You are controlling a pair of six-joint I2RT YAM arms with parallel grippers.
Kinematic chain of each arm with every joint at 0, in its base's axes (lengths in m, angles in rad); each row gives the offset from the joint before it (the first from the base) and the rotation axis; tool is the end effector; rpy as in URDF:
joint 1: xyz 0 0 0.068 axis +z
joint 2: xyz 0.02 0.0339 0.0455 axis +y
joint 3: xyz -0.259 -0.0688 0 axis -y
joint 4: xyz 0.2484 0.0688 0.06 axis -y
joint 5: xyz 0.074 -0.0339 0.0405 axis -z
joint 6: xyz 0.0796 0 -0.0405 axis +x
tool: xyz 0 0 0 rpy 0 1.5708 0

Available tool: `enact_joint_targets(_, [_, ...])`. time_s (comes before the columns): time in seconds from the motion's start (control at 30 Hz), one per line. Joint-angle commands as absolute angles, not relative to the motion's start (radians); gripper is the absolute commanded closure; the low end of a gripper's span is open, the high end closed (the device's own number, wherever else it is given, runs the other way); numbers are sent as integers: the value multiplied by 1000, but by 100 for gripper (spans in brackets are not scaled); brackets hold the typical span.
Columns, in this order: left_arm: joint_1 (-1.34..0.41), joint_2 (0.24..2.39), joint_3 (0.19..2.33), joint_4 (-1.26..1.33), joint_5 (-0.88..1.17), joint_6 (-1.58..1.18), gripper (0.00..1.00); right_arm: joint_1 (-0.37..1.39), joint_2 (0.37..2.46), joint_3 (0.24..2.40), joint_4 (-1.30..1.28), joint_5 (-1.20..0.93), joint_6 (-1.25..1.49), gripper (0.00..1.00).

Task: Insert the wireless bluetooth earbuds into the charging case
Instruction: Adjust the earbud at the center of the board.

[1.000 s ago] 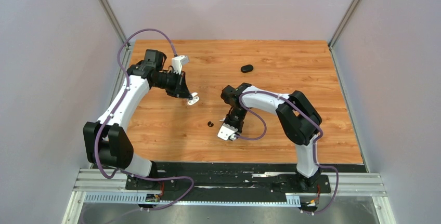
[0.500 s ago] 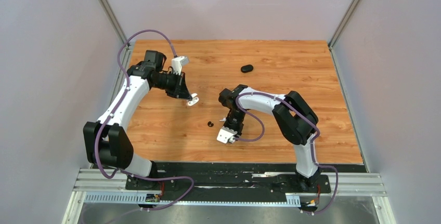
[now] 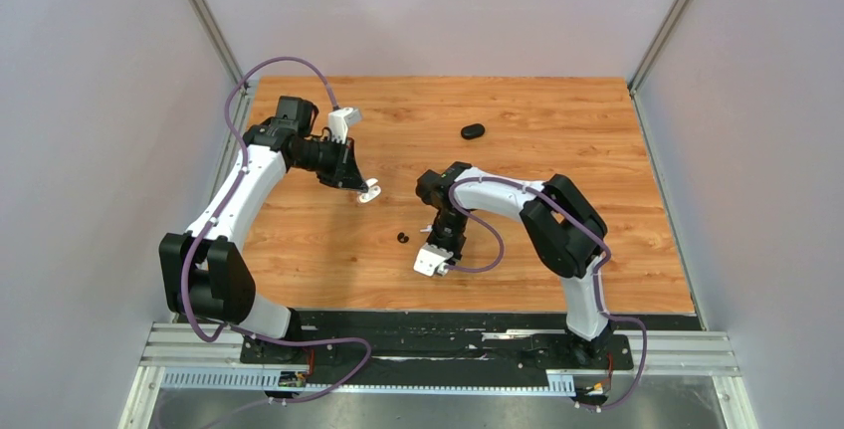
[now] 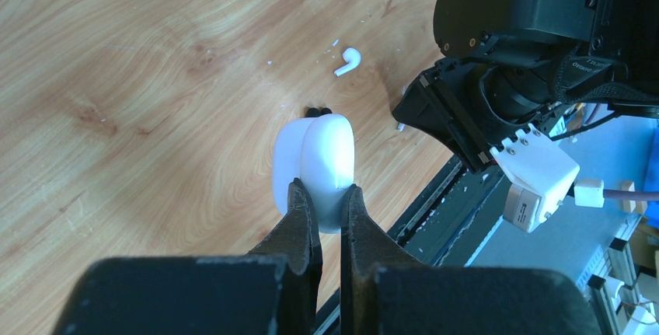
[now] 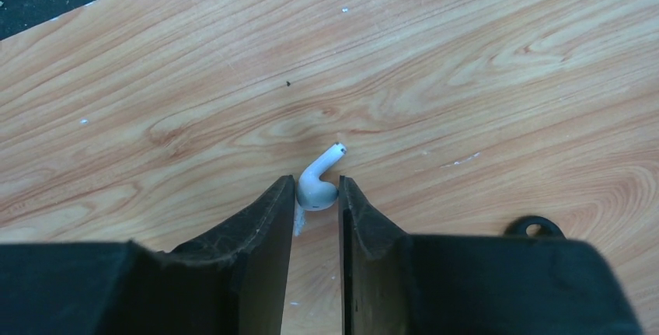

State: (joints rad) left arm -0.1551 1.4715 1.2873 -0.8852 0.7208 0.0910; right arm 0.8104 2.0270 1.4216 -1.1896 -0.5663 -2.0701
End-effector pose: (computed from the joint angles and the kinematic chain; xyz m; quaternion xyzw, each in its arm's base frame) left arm 0.3019 -0.1004 0.2674 0.1981 0.8889 -0.3489 0.2211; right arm 0.2042 0.2766 0.1163 -0.9420 0.1552 0.2876 0.0767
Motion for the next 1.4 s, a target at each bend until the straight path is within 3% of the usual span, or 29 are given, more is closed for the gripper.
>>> enact_joint_targets(0.0, [-150,1432,1290,-860,741,85,100,811,2048,1464,-1198,-521,-2010,76])
enact_joint_targets(0.27, [-150,1433,1290,-854,751,78,100,786,2032,1464,-1178,-585,-1676,86])
enact_joint_targets(0.47, [-150,1436,1298,-848,764,62,100,744,1961,1411,-1008,-680,-1069,100])
enact_joint_targets(0.57, [-150,1443,1303,-843,767,54,100,732,1894,1356,-898,-662,-706,100])
enact_joint_targets(0.73, [-150,1456,1290,-818,769,40,100,711,1886,1363,-849,-565,-273,100])
enact_joint_targets(0.93, [-151,1476,1303,-816,766,32,100,709,1876,1286,-719,-211,-41,100])
enact_joint_targets(1.03, [-150,1479,1313,-823,762,35,100,710,1890,1270,-704,-156,-6,100])
enact_joint_targets(1.1, [-150,1481,1318,-827,758,39,100,711,1898,1264,-703,-182,-6,96])
enact_joint_targets(1.2, [-150,1480,1320,-834,758,41,100,712,1902,1257,-700,-229,-10,73])
enact_joint_targets(1.27, [-150,1478,1320,-838,758,44,100,713,1896,1261,-708,-253,-32,63])
enact_joint_targets(1.37, [-150,1474,1318,-844,759,46,100,711,1874,1289,-750,-277,-94,57])
